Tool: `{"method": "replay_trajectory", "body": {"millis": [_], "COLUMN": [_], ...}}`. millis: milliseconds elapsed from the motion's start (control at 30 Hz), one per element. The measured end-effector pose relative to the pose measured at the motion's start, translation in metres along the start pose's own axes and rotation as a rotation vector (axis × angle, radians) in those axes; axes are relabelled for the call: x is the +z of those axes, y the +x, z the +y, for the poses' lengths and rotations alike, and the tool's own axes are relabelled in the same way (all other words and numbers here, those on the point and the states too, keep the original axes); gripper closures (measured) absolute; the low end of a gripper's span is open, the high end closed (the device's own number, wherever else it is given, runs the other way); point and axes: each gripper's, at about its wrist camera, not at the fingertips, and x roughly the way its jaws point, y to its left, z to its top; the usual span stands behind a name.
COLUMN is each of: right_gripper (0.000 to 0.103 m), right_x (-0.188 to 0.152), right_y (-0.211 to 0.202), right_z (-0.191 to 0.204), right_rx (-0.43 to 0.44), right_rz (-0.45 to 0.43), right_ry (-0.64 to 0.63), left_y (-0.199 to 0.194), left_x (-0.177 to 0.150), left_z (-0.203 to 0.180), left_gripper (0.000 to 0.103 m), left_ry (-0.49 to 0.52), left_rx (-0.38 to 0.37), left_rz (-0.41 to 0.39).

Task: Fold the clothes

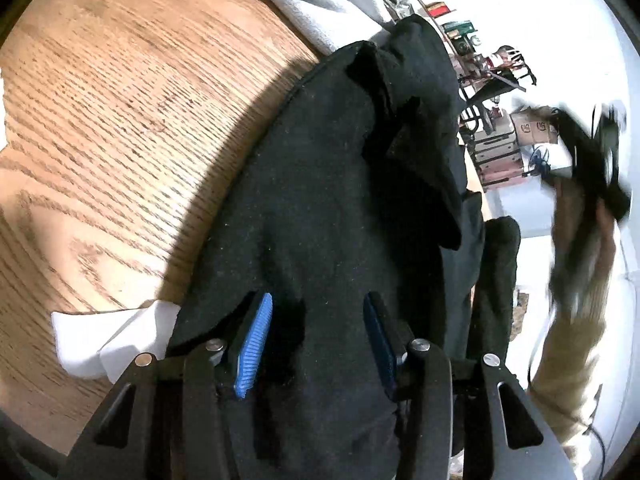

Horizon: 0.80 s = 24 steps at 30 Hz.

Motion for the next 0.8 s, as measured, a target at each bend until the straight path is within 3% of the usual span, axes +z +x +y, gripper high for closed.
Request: {"method": "replay_trajectory", "body": {"millis": [100,200,267,333,533,600,700,800], "right_gripper": [0.017,0.022,0.036,0.042,0.035,0.03,0.03,0.03], "right_x": [-0.043,-0.082,-0.101,-0.112,-0.138,-0.158,-0.183,-0.21], "right_y": [0.0,0.01,0.021,0.025,0.004,-0.013,-0.03,-0.037], "right_z": [-0.034,-0.064,-0.077,-0.083,-0.076,-0.075,-0.073,-0.069], "right_rx": [-0.022,-0.051,0.017,0.128,0.174,0.228,0.321,0.376], "right_rz": [0.155,0.286,0.347,0.361,0.352,0.35,0.379,0.461], "right_ry": [-0.003,0.006,0.057,0.116,0.103,0.08,0.084,0.061], "left_y": [-0.003,-0.006,-0.003,-0.005,0.0,0.003,-0.002,-0.005], "left_x": [-0.005,-0.008,-0.008,-0.008,-0.005,-0.005,-0.007,-0.009], "left_z": [-0.002,-0.006,-0.006,-0.002,-0.006,-0.008,-0.001,0.006], "left_gripper": [0.053,0.045,0.041,0.039,0.038,0.038,0.037,0.037], "left_ry": [0.015,0.019,0.0,-0.022,-0.029,-0.028,-0.044,-0.06], "left_rx": [0.005,-0.012,-0.046,-0.07,-0.091,-0.091,-0.112,-0.132], "left_rz": [-0.034,-0.059,-0.07,-0.078,-0.077,-0.078,-0.084,-0.091]}}
